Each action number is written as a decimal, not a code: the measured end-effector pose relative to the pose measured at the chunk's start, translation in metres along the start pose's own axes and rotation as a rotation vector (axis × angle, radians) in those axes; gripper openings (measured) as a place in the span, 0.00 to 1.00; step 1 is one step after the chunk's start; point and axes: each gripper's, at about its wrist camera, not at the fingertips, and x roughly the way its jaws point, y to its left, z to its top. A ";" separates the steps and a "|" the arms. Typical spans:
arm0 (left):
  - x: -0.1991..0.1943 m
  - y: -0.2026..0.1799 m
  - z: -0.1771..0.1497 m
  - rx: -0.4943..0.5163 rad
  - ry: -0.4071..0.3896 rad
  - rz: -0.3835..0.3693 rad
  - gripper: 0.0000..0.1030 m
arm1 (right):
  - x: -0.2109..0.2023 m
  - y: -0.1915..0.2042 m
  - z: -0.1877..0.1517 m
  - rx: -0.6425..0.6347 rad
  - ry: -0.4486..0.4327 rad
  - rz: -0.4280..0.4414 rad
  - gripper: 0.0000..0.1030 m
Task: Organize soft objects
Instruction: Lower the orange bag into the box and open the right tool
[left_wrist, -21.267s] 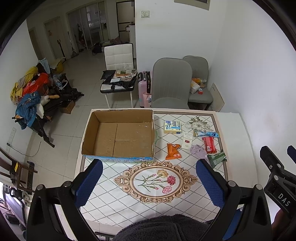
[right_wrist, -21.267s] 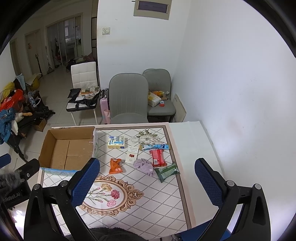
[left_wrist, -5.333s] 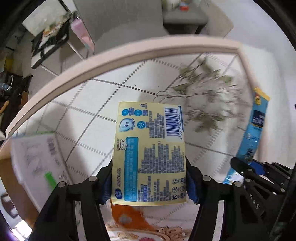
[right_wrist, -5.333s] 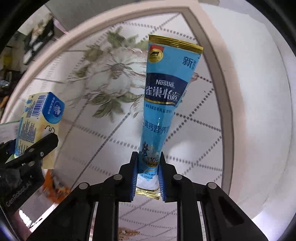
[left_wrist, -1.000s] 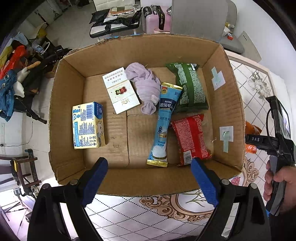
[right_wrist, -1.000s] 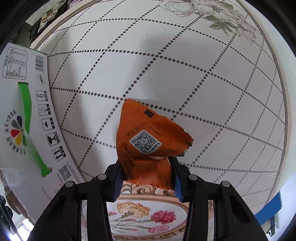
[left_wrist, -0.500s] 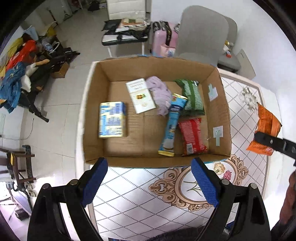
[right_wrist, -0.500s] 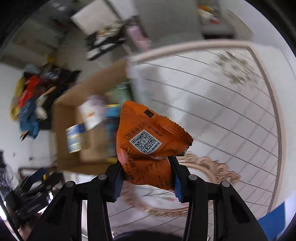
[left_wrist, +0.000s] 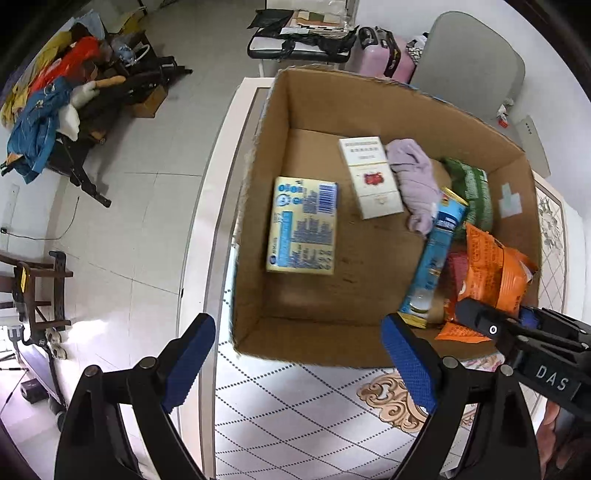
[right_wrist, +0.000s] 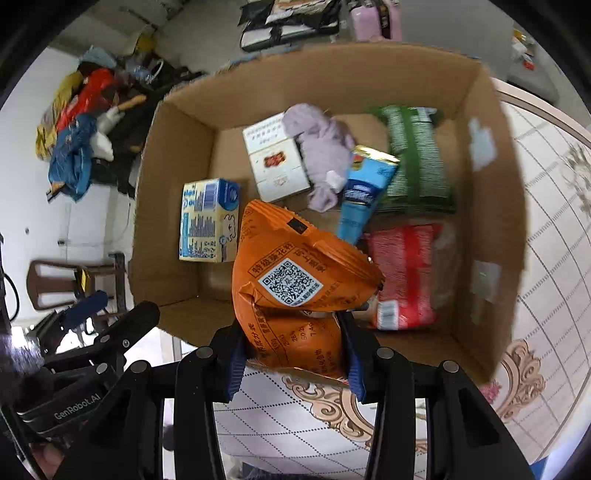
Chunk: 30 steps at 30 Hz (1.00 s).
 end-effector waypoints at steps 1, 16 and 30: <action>0.001 0.002 0.000 -0.005 0.000 0.003 0.89 | 0.008 -0.003 0.005 -0.005 0.003 0.012 0.46; -0.020 -0.014 0.002 0.020 -0.044 -0.031 0.89 | -0.007 -0.032 0.004 0.070 -0.041 -0.135 0.75; -0.030 -0.063 -0.003 0.089 -0.101 -0.021 1.00 | -0.043 -0.072 -0.022 0.119 -0.112 -0.291 0.93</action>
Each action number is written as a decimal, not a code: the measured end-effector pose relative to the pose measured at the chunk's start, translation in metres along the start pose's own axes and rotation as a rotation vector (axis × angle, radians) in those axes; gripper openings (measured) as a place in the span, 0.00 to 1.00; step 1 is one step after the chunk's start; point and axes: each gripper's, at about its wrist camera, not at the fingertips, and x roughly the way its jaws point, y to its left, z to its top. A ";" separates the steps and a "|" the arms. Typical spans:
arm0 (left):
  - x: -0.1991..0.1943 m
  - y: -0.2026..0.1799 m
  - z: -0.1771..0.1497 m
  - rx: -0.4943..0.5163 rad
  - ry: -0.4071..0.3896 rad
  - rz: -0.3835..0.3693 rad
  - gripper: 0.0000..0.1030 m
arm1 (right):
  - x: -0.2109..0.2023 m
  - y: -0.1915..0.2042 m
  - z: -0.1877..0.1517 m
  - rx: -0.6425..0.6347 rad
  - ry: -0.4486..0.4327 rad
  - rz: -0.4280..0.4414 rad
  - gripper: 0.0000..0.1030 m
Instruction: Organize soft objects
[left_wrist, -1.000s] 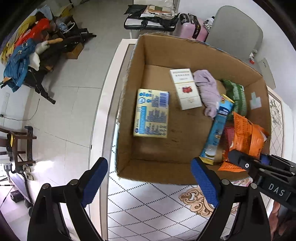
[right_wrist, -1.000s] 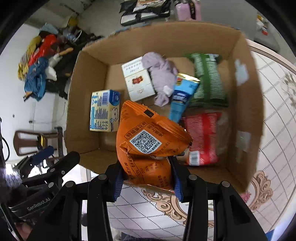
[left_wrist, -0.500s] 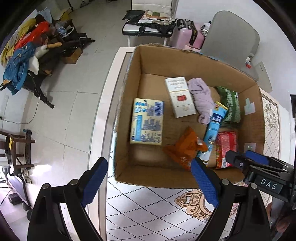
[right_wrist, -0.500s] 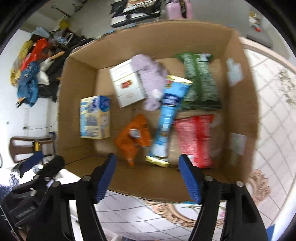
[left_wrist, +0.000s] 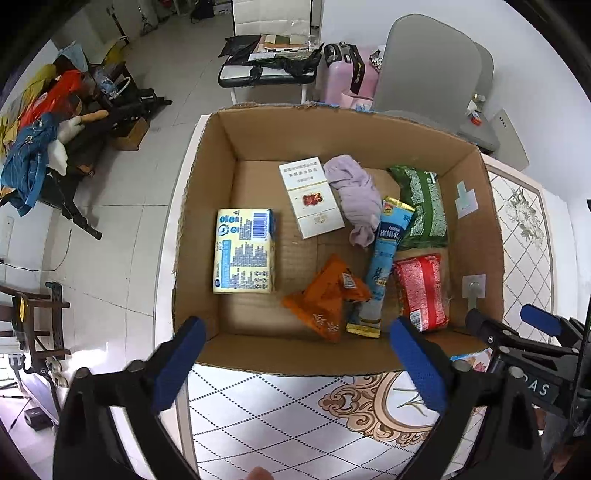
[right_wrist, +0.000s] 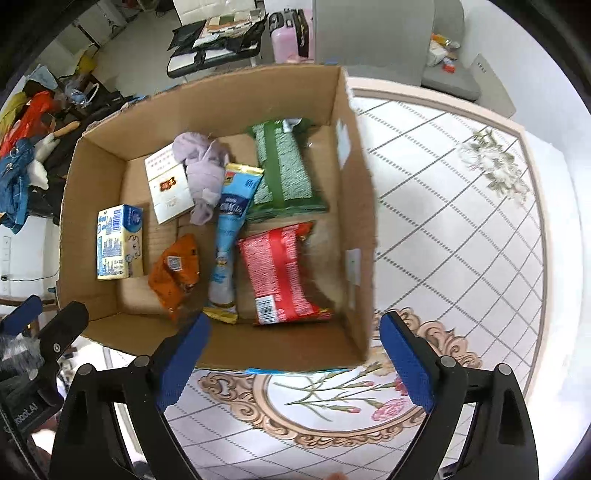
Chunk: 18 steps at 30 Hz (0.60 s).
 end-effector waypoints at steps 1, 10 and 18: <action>-0.002 -0.001 0.000 0.000 -0.007 0.005 1.00 | -0.002 -0.001 -0.001 -0.001 -0.004 -0.002 0.93; -0.044 -0.011 -0.006 0.006 -0.070 0.021 1.00 | -0.045 -0.006 -0.018 0.003 -0.064 -0.002 0.93; -0.138 -0.026 -0.034 0.039 -0.201 0.018 1.00 | -0.134 -0.011 -0.053 -0.013 -0.191 0.022 0.93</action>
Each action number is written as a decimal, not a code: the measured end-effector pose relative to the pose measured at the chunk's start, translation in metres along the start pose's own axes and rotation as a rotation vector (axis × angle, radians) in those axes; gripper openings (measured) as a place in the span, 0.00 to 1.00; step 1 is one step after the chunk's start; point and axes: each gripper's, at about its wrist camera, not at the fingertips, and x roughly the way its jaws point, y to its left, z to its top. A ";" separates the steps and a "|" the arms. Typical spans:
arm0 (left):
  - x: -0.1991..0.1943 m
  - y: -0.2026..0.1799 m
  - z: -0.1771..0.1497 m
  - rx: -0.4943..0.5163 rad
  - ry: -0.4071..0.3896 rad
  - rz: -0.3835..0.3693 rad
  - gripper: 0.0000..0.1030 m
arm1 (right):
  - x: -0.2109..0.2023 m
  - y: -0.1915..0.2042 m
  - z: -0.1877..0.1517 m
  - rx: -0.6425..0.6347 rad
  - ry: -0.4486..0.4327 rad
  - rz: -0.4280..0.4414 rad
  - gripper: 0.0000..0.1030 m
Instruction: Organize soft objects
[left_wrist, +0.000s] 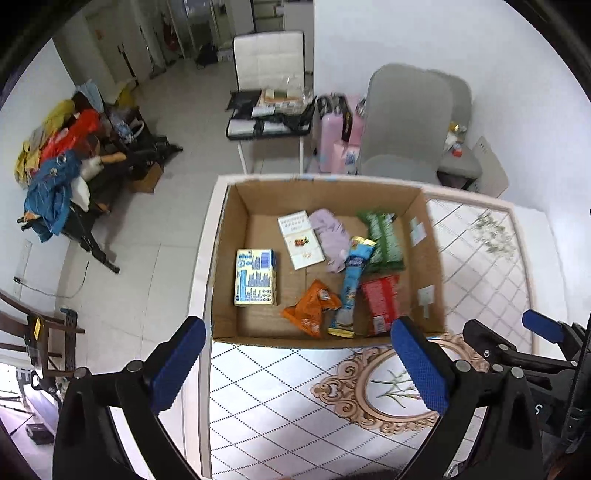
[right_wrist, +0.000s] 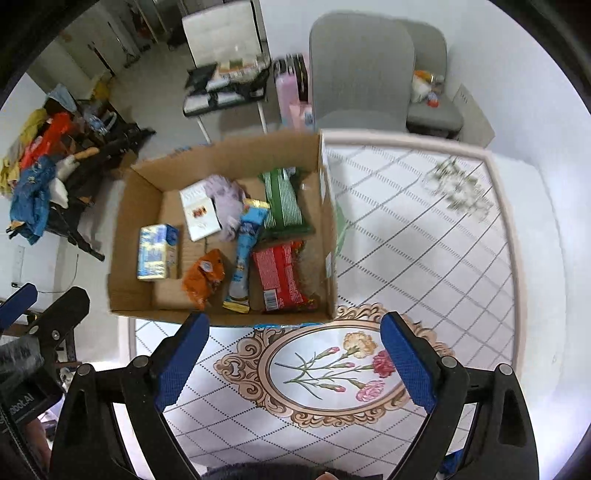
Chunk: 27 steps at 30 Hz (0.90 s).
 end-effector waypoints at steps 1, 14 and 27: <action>-0.012 -0.001 -0.002 0.003 -0.019 -0.004 1.00 | -0.016 0.000 -0.002 -0.006 -0.024 0.000 0.93; -0.109 -0.003 -0.026 -0.020 -0.104 -0.049 1.00 | -0.154 -0.011 -0.038 -0.013 -0.204 -0.004 0.93; -0.143 -0.004 -0.041 -0.031 -0.140 -0.037 1.00 | -0.212 -0.016 -0.066 -0.033 -0.268 -0.018 0.93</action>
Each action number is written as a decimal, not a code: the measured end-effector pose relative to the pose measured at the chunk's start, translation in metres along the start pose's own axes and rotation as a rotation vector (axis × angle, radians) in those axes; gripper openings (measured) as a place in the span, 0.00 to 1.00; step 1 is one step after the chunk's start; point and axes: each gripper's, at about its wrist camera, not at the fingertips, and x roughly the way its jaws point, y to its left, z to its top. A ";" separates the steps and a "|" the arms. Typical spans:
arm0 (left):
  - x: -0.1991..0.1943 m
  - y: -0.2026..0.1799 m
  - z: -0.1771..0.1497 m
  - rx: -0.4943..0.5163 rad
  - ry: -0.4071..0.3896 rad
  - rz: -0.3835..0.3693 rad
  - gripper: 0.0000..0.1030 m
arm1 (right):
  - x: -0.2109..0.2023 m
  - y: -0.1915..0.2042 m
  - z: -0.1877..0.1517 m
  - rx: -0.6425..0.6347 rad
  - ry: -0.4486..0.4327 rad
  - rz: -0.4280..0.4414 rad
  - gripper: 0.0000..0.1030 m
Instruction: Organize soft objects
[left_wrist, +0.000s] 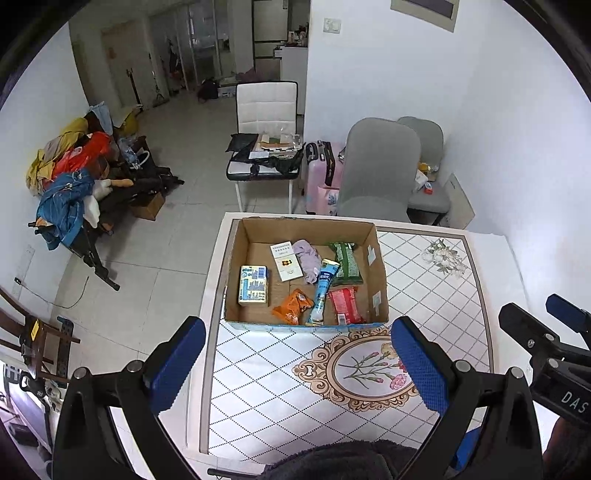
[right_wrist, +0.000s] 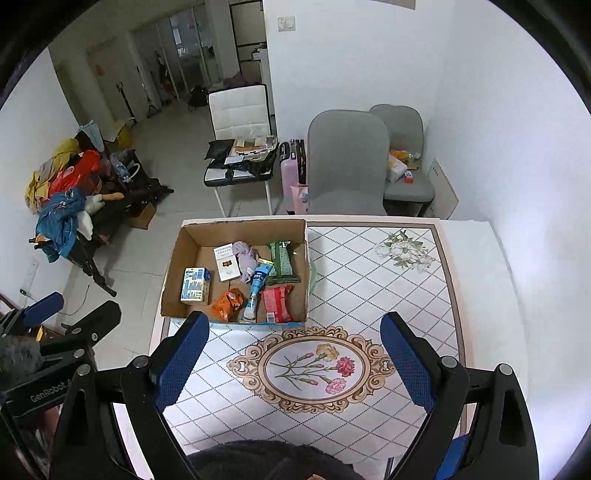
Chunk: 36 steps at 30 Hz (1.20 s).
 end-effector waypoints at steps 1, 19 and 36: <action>-0.001 0.000 -0.001 -0.001 -0.001 0.002 1.00 | 0.000 -0.001 -0.002 0.002 0.004 -0.003 0.93; 0.001 0.001 -0.010 0.001 0.026 0.015 1.00 | 0.007 -0.004 -0.011 -0.004 0.027 -0.052 0.93; 0.003 -0.004 -0.011 0.012 0.033 0.004 1.00 | 0.008 -0.010 -0.005 0.005 0.023 -0.054 0.93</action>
